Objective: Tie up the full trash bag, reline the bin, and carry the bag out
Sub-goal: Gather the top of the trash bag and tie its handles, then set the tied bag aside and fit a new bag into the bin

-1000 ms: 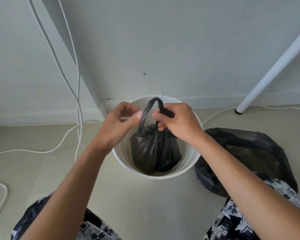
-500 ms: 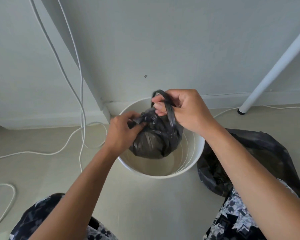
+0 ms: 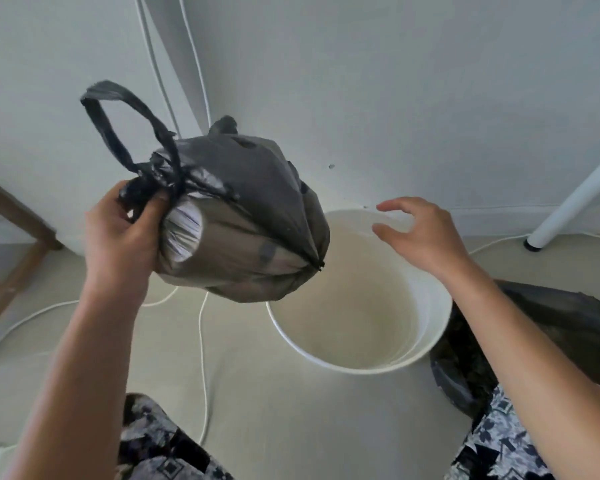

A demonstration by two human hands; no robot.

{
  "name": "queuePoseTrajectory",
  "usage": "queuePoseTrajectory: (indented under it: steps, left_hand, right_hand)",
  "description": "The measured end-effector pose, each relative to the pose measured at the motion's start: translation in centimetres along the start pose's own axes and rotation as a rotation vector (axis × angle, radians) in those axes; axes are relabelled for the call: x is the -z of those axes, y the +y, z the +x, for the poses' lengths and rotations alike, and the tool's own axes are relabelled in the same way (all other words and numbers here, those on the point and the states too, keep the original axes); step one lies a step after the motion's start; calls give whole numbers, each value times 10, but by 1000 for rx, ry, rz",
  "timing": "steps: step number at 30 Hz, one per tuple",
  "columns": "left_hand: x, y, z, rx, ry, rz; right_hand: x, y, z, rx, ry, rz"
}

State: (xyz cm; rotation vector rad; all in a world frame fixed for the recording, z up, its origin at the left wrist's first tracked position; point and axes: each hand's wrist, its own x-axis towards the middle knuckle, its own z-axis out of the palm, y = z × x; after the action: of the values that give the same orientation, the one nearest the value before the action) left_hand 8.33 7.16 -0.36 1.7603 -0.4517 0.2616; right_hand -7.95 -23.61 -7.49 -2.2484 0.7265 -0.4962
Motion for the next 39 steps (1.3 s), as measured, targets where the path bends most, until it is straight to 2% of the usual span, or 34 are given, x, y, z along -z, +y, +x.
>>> queuePoseTrajectory:
  steps: [5,9,11,14,17,22,25,29,31,35,39]
  left_hand:
    - [28,-16,14,46,52,-67]
    - [53,-22,32,57,121,-28]
    - [57,-27,37,68,106,16]
    - [48,-36,28,105,36,89]
    - [26,-52,7,179,-124,133]
    - [-1,-86,-18,366,-371,130]
    - [-12,-104,-20,414,-474,289]
    - [-19,-127,-19,420,-488,594]
    - [-21,-134,-20,445,-509,657]
    - [-26,-139,-23,600,-612,556]
    - [-33,-110,-22,459,-585,445]
  right_hand:
    - [-14,18,1,-55,-68,-129]
    - [-16,24,2,-58,-63,-140]
    - [-17,26,1,-56,-53,-137]
    - [-19,30,0,-39,-47,-146]
    - [-19,38,1,-21,-24,-200]
    - [-10,55,3,-164,38,-199]
    - [-6,62,2,-193,69,-178]
    - [-5,67,3,-185,101,-188]
    - [-4,68,4,-193,104,-180]
    - [0,69,5,-200,90,-150]
    - [11,66,5,-193,35,-63]
